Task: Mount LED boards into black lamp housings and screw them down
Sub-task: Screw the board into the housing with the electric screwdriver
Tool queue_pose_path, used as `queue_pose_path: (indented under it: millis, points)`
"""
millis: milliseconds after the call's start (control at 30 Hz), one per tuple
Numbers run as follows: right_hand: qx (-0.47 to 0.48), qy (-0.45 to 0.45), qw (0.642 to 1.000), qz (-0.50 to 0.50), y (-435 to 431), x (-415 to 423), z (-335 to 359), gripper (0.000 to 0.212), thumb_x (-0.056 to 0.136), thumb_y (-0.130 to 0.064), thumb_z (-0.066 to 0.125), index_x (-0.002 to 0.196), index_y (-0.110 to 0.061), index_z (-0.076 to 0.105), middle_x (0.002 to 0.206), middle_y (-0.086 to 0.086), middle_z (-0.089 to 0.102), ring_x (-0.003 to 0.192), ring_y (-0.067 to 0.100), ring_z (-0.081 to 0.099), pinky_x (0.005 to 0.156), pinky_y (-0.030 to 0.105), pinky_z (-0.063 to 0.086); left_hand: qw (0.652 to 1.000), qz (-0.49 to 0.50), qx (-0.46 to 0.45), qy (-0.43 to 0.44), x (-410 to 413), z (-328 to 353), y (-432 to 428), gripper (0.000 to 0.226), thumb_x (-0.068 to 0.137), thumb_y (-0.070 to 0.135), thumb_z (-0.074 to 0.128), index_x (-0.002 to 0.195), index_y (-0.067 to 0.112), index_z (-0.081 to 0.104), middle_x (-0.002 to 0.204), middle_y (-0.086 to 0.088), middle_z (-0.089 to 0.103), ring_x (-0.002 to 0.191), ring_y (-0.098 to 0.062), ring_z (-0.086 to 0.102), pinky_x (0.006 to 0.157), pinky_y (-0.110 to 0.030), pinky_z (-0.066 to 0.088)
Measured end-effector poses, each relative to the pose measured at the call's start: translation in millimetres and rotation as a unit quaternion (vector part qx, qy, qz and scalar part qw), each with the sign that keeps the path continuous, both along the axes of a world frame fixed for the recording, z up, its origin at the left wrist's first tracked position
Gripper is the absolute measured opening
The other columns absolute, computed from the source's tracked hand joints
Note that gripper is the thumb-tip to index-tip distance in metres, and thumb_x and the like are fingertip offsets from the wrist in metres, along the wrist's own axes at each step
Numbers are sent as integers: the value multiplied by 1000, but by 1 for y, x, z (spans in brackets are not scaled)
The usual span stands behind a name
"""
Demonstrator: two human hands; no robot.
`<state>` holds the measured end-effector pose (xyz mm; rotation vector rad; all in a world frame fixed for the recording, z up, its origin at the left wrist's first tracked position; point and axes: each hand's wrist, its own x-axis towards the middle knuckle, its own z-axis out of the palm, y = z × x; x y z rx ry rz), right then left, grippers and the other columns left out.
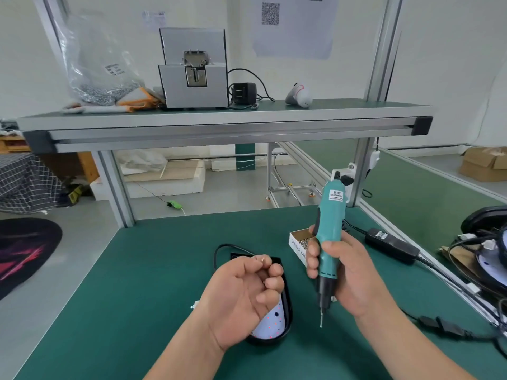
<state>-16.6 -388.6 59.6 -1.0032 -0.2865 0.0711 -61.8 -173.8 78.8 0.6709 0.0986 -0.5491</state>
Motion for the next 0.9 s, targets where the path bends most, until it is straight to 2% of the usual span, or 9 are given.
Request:
queue_pose_path:
  millis: [67, 233, 300, 400, 500, 633, 733, 800, 900]
  points:
    - [5, -5, 1000, 0, 14, 4, 5, 30, 81, -8, 61, 111, -7, 65, 81, 15, 57, 64, 25, 54, 56, 34, 49, 1000, 5, 11, -13, 2, 2, 5, 7, 85, 7, 57, 92, 5, 58, 87, -14, 56, 67, -22, 45, 46, -24, 34]
    - [42, -7, 999, -5, 42, 11, 14, 30, 83, -9, 59, 113, -6, 60, 80, 12, 56, 65, 24, 53, 56, 34, 49, 997, 41, 63, -25, 7, -1, 16, 12, 106, 14, 53, 103, 5, 60, 85, -9, 58, 64, -15, 46, 44, -20, 36]
    - [62, -5, 998, -12, 49, 12, 13, 30, 83, -10, 59, 112, -7, 57, 80, 11, 57, 65, 23, 53, 56, 34, 50, 994, 72, 72, -29, 8, -2, 21, 10, 105, 6, 53, 112, 1, 59, 88, -12, 61, 65, -15, 48, 46, -21, 40]
    - [79, 8, 997, -20, 53, 11, 4, 32, 83, -10, 59, 114, -9, 53, 81, 10, 58, 67, 21, 54, 58, 33, 51, 988, 137, 59, -25, 12, -4, 33, 28, 102, -10, 39, 124, -2, 56, 89, -15, 63, 61, -14, 50, 43, -19, 38]
    - [85, 19, 996, -16, 52, 8, -8, 34, 84, -10, 59, 117, -8, 53, 82, 10, 58, 68, 21, 54, 60, 32, 52, 985, 157, 65, -29, 13, -9, 42, 28, 104, -10, 37, 122, -4, 58, 89, -14, 64, 57, -11, 49, 40, -17, 36]
    - [84, 28, 996, -7, 49, 6, -18, 36, 85, -11, 58, 120, -8, 53, 84, 10, 59, 69, 21, 55, 60, 32, 52, 981, 187, 41, -16, 12, -14, 41, 15, 104, -7, 48, 104, -6, 63, 89, -15, 62, 62, -13, 55, 44, -17, 44]
    - [84, 29, 996, -8, 50, 5, -19, 37, 85, -11, 59, 121, -8, 52, 84, 10, 59, 69, 21, 55, 60, 32, 52, 979, 198, 43, -18, 13, -15, 45, 22, 103, -12, 41, 116, -4, 57, 89, -15, 61, 61, -13, 55, 44, -18, 43]
    - [88, 29, 996, -7, 51, 5, -20, 36, 85, -11, 59, 120, -8, 51, 84, 10, 59, 70, 21, 55, 61, 32, 52, 982, 170, 72, -45, 13, -16, 47, 19, 107, -4, 42, 118, -1, 57, 88, -12, 64, 55, -10, 51, 40, -18, 39]
    - [88, 19, 996, -8, 51, 5, -20, 34, 87, -11, 59, 120, -8, 52, 86, 11, 60, 73, 22, 58, 64, 33, 55, 967, 148, 180, -103, 11, -20, 45, 17, 112, 6, 45, 119, 0, 58, 90, -11, 71, 50, -9, 45, 40, -18, 34]
